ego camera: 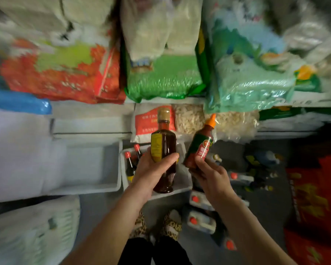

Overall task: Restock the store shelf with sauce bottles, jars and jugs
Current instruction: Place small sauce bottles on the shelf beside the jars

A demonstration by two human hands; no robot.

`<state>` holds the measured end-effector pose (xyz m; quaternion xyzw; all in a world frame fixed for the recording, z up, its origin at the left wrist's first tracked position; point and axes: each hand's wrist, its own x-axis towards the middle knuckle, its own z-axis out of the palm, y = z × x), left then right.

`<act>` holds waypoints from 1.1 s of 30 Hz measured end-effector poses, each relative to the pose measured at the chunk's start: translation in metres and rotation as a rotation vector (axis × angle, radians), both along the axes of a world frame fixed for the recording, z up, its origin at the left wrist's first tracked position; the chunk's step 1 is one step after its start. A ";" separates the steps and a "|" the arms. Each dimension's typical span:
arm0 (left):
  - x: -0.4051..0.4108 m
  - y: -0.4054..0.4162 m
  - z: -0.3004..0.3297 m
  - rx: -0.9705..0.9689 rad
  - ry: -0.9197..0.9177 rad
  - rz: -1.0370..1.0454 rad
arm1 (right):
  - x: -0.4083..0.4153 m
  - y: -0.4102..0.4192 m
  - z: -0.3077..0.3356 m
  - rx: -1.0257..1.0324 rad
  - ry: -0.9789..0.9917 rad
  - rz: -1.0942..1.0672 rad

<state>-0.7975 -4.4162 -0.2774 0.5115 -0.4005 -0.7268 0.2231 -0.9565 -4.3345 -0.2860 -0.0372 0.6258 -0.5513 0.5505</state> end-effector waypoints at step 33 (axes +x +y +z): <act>-0.070 -0.207 0.378 -0.656 0.325 0.226 | -0.138 -0.242 0.374 -0.638 0.656 0.088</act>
